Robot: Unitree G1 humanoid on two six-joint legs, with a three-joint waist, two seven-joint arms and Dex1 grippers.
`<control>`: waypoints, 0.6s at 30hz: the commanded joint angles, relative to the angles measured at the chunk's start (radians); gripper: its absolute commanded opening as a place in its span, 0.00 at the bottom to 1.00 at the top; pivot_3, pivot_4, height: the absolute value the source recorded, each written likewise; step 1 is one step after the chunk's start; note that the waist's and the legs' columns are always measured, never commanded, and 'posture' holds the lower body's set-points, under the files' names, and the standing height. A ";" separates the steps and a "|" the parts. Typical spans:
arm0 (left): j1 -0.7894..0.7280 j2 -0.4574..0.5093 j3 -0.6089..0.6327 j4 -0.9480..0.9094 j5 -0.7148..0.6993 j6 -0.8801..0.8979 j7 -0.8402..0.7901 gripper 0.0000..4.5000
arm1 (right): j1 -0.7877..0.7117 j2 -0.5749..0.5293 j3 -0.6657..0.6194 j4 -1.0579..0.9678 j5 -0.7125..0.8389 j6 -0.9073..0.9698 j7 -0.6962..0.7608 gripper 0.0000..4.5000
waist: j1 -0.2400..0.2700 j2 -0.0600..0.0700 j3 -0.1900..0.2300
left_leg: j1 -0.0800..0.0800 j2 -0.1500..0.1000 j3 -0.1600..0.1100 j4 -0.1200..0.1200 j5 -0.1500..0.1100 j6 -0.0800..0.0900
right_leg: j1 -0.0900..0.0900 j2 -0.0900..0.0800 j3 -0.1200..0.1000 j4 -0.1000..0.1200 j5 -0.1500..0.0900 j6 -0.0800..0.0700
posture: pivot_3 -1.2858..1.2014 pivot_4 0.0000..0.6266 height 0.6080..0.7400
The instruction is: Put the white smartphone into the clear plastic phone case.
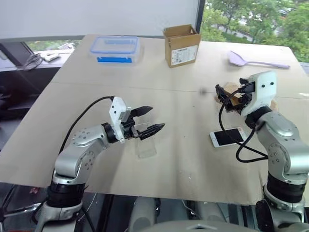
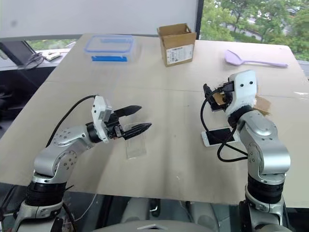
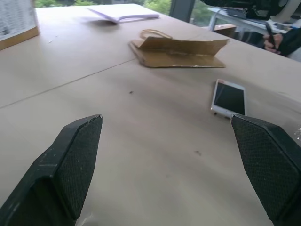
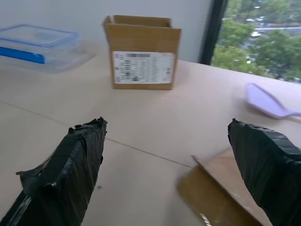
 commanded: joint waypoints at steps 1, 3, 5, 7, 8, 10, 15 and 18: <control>0.001 -0.001 0.015 -0.005 0.002 -0.016 0.006 1.00 | -0.016 -0.027 0.056 -0.059 0.015 -0.026 0.018 0.99 | -0.003 0.000 0.000 | 0.000 0.000 -0.001 0.000 0.000 0.000 | 0.000 0.000 -0.001 0.001 0.000 0.000 | 0.52 0.24 1.00; 0.006 0.005 0.018 0.002 0.011 -0.023 0.001 1.00 | 0.000 -0.038 0.080 -0.084 0.041 -0.039 0.051 0.99 | -0.005 0.000 0.000 | -0.001 0.000 -0.004 0.000 0.000 0.000 | 0.000 0.001 -0.003 0.002 0.000 0.000 | 0.52 0.24 1.00; 0.011 0.010 0.028 0.017 0.018 -0.025 0.005 1.00 | 0.035 -0.073 0.111 -0.100 0.047 -0.068 0.093 0.99 | -0.005 0.000 0.000 | -0.001 0.000 -0.008 0.000 0.000 0.000 | 0.000 0.002 -0.003 0.002 0.000 0.000 | 0.52 0.24 1.00; 0.020 0.022 0.038 0.029 0.024 -0.023 0.003 1.00 | 0.075 -0.125 0.138 -0.119 0.061 -0.087 0.149 0.99 | -0.005 0.000 0.000 | -0.002 0.000 -0.008 0.001 0.000 0.000 | 0.001 0.001 -0.004 0.001 0.000 0.000 | 0.52 0.24 1.00; 0.030 0.036 0.040 0.035 0.032 -0.028 -0.010 1.00 | 0.098 -0.148 0.141 -0.135 0.086 -0.096 0.186 0.99 | -0.005 0.000 0.000 | -0.002 0.000 -0.009 0.001 0.000 0.000 | 0.002 0.001 -0.004 0.000 0.000 0.000 | 0.52 0.24 1.00; 0.051 0.069 0.040 0.048 0.050 -0.049 -0.043 1.00 | 0.136 -0.183 0.136 -0.167 0.144 -0.108 0.252 0.99 | -0.006 -0.001 0.000 | -0.002 0.001 -0.010 0.001 0.000 0.000 | 0.002 0.000 -0.005 0.000 0.000 0.000 | 0.52 0.24 1.00; 0.111 0.159 0.055 0.102 0.081 -0.116 -0.149 1.00 | 0.309 -0.330 0.158 -0.224 0.203 -0.197 0.437 0.99 | -0.006 -0.001 0.000 | -0.002 0.001 -0.012 0.001 0.000 0.000 | 0.003 -0.001 -0.009 -0.001 -0.001 0.000 | 0.52 0.24 1.00; 0.144 0.233 0.047 0.114 0.097 -0.159 -0.246 1.00 | 0.388 -0.356 0.139 -0.241 0.246 -0.227 0.473 0.99 | -0.007 -0.001 0.000 | -0.002 0.002 -0.014 0.001 0.000 0.000 | 0.004 -0.002 -0.011 -0.001 -0.003 -0.004 | 0.52 0.24 1.00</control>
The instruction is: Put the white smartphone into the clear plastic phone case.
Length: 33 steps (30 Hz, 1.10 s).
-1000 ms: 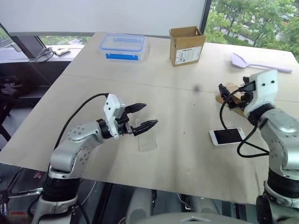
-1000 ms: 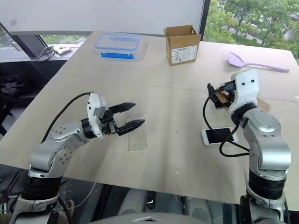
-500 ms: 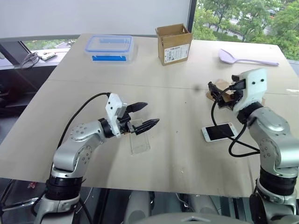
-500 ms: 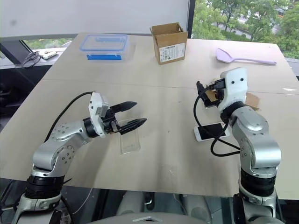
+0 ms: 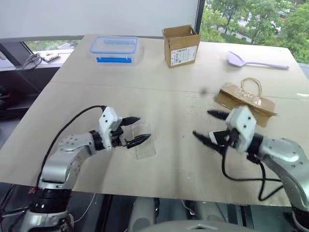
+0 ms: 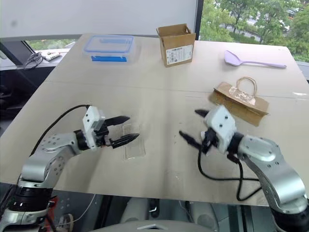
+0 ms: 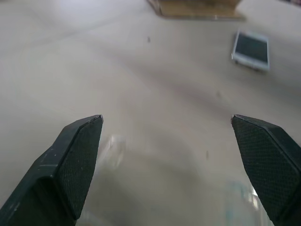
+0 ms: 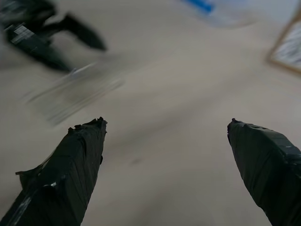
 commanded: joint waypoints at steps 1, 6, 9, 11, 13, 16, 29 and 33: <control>0.020 0.081 0.013 -0.003 0.015 -0.071 -0.128 1.00 | 0.059 -0.029 -0.023 -0.059 0.047 -0.067 0.057 0.99 | -0.001 0.000 0.000 | 0.000 0.000 0.000 0.000 0.000 0.000 | 0.000 0.000 0.000 0.000 0.000 0.000 | 0.52 0.24 1.00; -0.079 0.158 -0.032 0.137 0.105 -0.306 -0.319 1.00 | 0.158 -0.072 -0.033 -0.046 0.047 -0.168 0.121 0.99 | 0.009 -0.001 0.000 | 0.001 0.000 -0.001 0.000 -0.002 -0.003 | 0.002 -0.005 -0.003 -0.003 0.000 0.000 | 0.52 0.24 1.00; -0.172 0.156 -0.083 0.251 0.133 -0.397 -0.431 1.00 | 0.183 -0.084 -0.034 -0.041 0.047 -0.197 0.134 0.99 | 0.018 0.000 -0.001 | 0.001 0.000 -0.003 0.000 -0.003 -0.004 | 0.005 -0.006 -0.006 -0.008 0.000 -0.001 | 0.52 0.24 1.00; -0.281 0.131 -0.152 0.358 0.163 -0.470 -0.538 1.00 | 0.208 -0.091 -0.041 -0.055 0.046 -0.205 0.131 0.99 | 0.019 -0.001 -0.001 | 0.000 0.000 -0.004 0.000 -0.003 -0.004 | 0.006 -0.006 -0.008 -0.010 0.001 -0.002 | 0.52 0.24 1.00; -0.347 0.131 -0.244 0.412 0.174 -0.529 -0.586 1.00 | 0.237 -0.094 -0.060 -0.081 0.061 -0.198 0.121 0.99 | 0.030 -0.001 -0.001 | 0.000 -0.001 -0.004 0.000 -0.003 0.000 | 0.008 -0.005 -0.008 -0.012 0.001 -0.002 | 0.52 0.24 1.00; -0.430 0.127 -0.372 0.513 0.180 -0.648 -0.593 1.00 | 0.280 -0.103 -0.086 -0.116 0.069 -0.191 0.105 0.99 | 0.033 -0.001 -0.001 | -0.002 -0.001 -0.004 0.001 -0.002 0.002 | 0.009 -0.004 -0.011 -0.013 0.000 -0.001 | 0.52 0.24 1.00; -0.655 0.136 -0.766 0.806 0.141 -0.893 -0.593 0.24 | 0.367 -0.108 -0.152 -0.210 0.091 -0.146 -0.007 1.00 | 0.041 -0.001 -0.003 | 0.001 -0.001 -0.009 0.003 -0.002 0.002 | 0.014 -0.002 -0.013 -0.012 0.000 -0.001 | 0.52 0.24 1.00; -0.648 0.107 -0.704 0.726 0.098 -0.798 -0.593 0.01 | 0.353 -0.104 -0.145 -0.205 0.086 -0.143 -0.034 1.00 | 0.042 -0.001 -0.003 | 0.001 -0.001 -0.011 0.005 -0.001 0.003 | 0.015 -0.002 -0.014 -0.011 0.000 -0.001 | 0.52 0.24 1.00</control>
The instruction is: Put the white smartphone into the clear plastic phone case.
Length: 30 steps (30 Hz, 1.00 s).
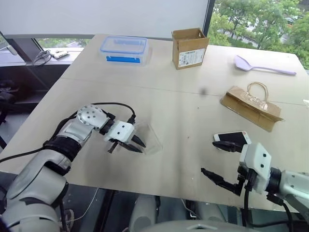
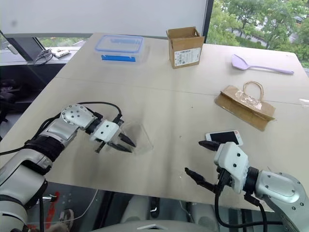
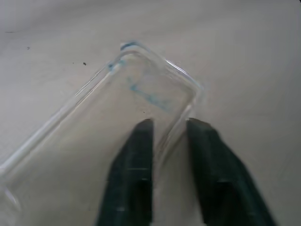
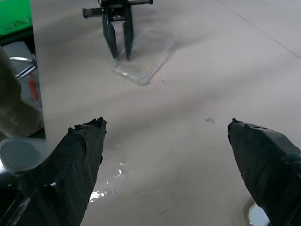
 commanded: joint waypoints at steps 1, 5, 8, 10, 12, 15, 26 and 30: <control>0.010 -0.010 0.050 -0.102 -0.026 0.107 -0.004 0.01 | -0.014 -0.001 -0.018 -0.029 -0.008 -0.007 -0.031 1.00 | 0.000 0.000 0.000 | -0.001 0.000 0.000 0.001 0.000 0.000 | 0.000 0.000 0.000 0.000 0.000 0.000 | 0.52 0.24 1.00; -0.014 -0.069 0.130 -0.313 -0.003 0.427 0.124 0.01 | -0.062 0.029 -0.032 0.002 0.001 0.038 -0.105 1.00 | 0.005 -0.001 0.000 | -0.004 0.000 -0.003 0.004 0.000 0.001 | 0.000 0.000 -0.002 0.000 0.000 0.000 | 0.52 0.24 1.00; -0.017 -0.123 0.150 -0.410 0.048 0.594 0.227 0.01 | -0.081 0.033 -0.054 0.012 0.027 0.065 -0.116 1.00 | 0.002 -0.001 0.000 | -0.005 -0.001 -0.005 0.005 0.000 0.001 | 0.001 0.000 -0.003 0.000 0.000 0.000 | 0.52 0.24 1.00; -0.022 -0.188 0.151 -0.433 0.090 0.690 0.316 0.01 | -0.087 0.028 -0.064 0.031 0.004 0.052 -0.122 1.00 | 0.001 0.000 0.000 | -0.004 -0.001 -0.005 0.005 0.000 0.001 | 0.002 0.001 -0.003 0.000 0.000 0.001 | 0.52 0.24 1.00; -0.016 -0.244 0.149 -0.431 0.127 0.730 0.369 0.01 | -0.096 0.031 -0.069 0.053 -0.013 0.037 -0.128 1.00 | 0.001 -0.001 0.000 | -0.004 -0.002 -0.005 0.005 0.000 0.001 | 0.002 0.002 -0.003 0.000 -0.001 0.002 | 0.52 0.24 1.00; -0.002 -0.297 0.136 -0.408 0.191 0.725 0.403 0.01 | -0.111 0.027 -0.068 0.082 -0.038 0.016 -0.127 1.00 | -0.001 -0.001 0.000 | -0.003 -0.002 -0.006 0.006 0.000 0.001 | 0.002 0.003 -0.003 0.000 -0.001 0.002 | 0.52 0.24 1.00; 0.014 -0.433 0.128 -0.297 0.279 0.675 0.385 0.21 | -0.109 0.000 -0.060 0.167 -0.095 -0.048 -0.075 1.00 | 0.005 0.000 0.000 | -0.004 -0.003 -0.006 0.007 -0.001 0.001 | 0.004 0.002 -0.003 0.000 0.000 0.001 | 0.52 0.24 1.00; 0.038 -0.416 0.205 -0.361 0.217 0.700 0.357 0.63 | -0.125 -0.041 -0.072 0.204 -0.063 -0.044 0.001 1.00 | -0.001 0.000 0.000 | -0.004 -0.003 -0.006 0.008 -0.001 0.001 | 0.004 0.002 -0.003 0.000 0.001 0.001 | 0.52 0.24 1.00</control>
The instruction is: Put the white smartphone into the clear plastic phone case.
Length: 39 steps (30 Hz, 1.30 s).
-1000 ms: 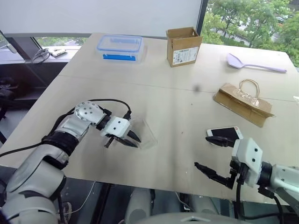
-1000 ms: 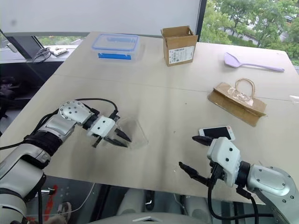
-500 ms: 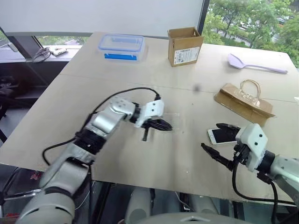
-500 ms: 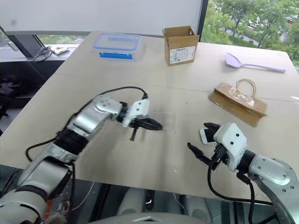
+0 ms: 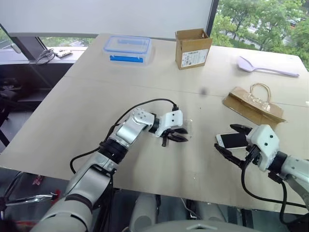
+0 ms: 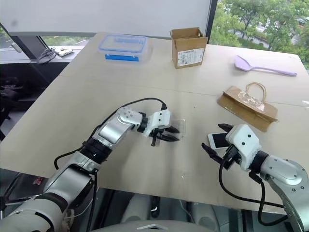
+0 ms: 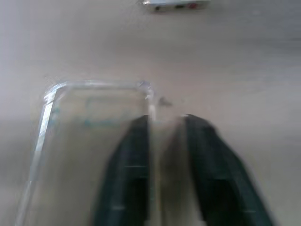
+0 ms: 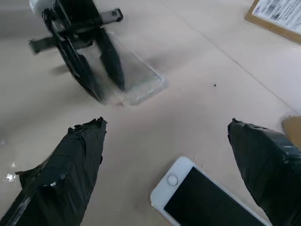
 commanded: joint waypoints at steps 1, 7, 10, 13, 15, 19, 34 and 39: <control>0.022 0.028 0.077 -0.082 -0.058 0.008 -0.046 0.72 | -0.018 -0.032 -0.037 0.011 0.030 -0.019 0.062 1.00 | -0.006 0.000 0.000 | 0.000 0.000 0.000 0.000 0.000 0.000 | 0.000 0.000 0.000 0.000 0.000 0.000 | 0.52 0.24 1.00; 0.231 0.151 0.302 -0.413 -0.310 0.212 -0.059 0.99 | -0.147 -0.229 0.052 0.236 -0.108 -0.138 0.240 1.00 | -0.031 0.002 0.001 | 0.002 0.003 0.000 -0.001 0.000 0.000 | 0.000 0.001 0.000 0.001 0.000 0.000 | 0.52 0.24 1.00; 0.338 0.202 0.386 -0.535 -0.387 0.272 -0.037 0.99 | -0.260 -0.302 0.144 0.352 -0.166 -0.194 0.350 1.00 | -0.028 0.003 0.001 | 0.003 0.003 0.000 -0.001 0.000 0.000 | 0.000 0.000 0.000 0.001 0.000 0.000 | 0.52 0.24 1.00; 0.424 0.230 0.454 -0.634 -0.460 0.329 -0.001 0.99 | -0.392 -0.336 0.254 0.472 -0.230 -0.253 0.461 1.00 | -0.027 0.003 0.001 | 0.003 0.003 0.001 -0.001 0.000 0.000 | 0.000 -0.001 0.000 0.000 0.000 0.000 | 0.52 0.24 1.00; 0.478 0.251 0.494 -0.692 -0.512 0.373 0.019 0.99 | -0.505 -0.310 0.325 0.568 -0.263 -0.264 0.509 1.00 | -0.027 0.004 0.001 | 0.003 0.003 0.001 -0.001 0.000 0.000 | 0.000 -0.002 0.000 0.000 0.000 0.000 | 0.52 0.24 1.00; 0.578 0.267 0.533 -0.754 -0.502 0.346 0.066 0.99 | -0.647 -0.284 0.443 0.757 -0.353 -0.319 0.615 1.00 | -0.023 0.004 0.002 | 0.003 0.002 0.002 -0.002 0.000 0.000 | 0.000 -0.002 0.000 0.000 0.000 0.000 | 0.52 0.24 1.00; 0.722 0.243 0.566 -0.849 -0.507 0.308 0.218 0.99 | -0.760 -0.212 0.506 0.949 -0.388 -0.347 0.791 1.00 | -0.024 0.004 0.001 | 0.003 0.003 0.004 -0.004 0.000 0.000 | -0.001 -0.002 0.001 0.000 0.000 0.000 | 0.52 0.24 1.00; 0.734 0.248 0.569 -0.843 -0.502 0.298 0.229 1.00 | -0.735 -0.192 0.503 0.964 -0.422 -0.358 0.758 0.73 | -0.025 0.003 0.000 | 0.004 0.003 0.005 -0.004 0.000 0.000 | -0.001 -0.003 0.002 0.000 0.000 0.000 | 0.52 0.24 1.00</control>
